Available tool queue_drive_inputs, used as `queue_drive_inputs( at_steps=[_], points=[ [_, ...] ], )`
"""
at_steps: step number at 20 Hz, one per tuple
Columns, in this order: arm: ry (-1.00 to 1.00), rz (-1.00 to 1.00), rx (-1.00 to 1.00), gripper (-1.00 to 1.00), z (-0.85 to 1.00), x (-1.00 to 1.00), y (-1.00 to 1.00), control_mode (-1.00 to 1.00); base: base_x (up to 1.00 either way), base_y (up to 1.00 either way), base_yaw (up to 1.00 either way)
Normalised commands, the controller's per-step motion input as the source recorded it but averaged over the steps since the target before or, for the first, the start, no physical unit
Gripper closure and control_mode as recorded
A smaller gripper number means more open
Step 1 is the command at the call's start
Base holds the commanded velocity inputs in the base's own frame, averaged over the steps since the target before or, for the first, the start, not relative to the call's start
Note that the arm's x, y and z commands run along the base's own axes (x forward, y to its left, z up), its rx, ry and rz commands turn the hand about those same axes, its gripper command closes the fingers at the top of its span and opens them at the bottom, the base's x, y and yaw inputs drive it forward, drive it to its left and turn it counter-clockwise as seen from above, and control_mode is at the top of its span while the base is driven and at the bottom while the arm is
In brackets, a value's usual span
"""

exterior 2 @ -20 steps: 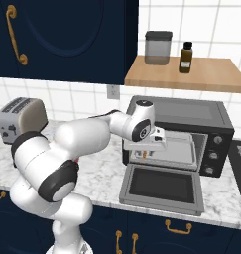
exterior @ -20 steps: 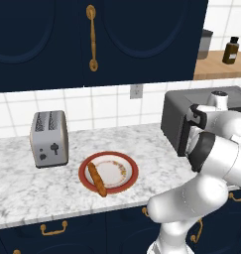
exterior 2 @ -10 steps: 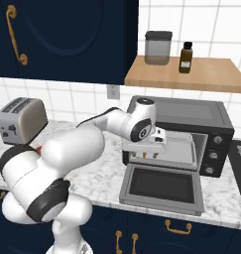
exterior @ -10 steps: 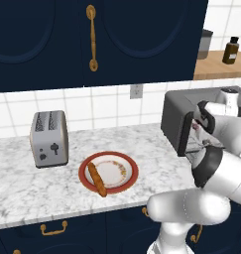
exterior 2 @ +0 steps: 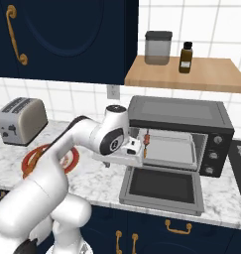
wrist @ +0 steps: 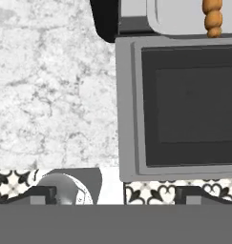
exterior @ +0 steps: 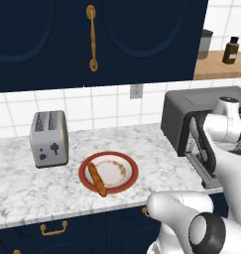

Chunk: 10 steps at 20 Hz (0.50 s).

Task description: Pick up the kebab skewer and baguette bread, and place them inside the toaster oven. Close the toaster oven door and start by setting the timer.

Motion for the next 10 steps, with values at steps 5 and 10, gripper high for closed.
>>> queue_drive_inputs(
  at_steps=[5,10],
  points=[
    [0.0,-0.12,0.0,-1.0,0.09,-0.29,1.0,-1.0,0.0,0.0,0.0],
    [0.0,-0.05,0.0,-1.0,0.16,0.0,1.0,-1.0,0.0,0.0,0.0]
  ],
)
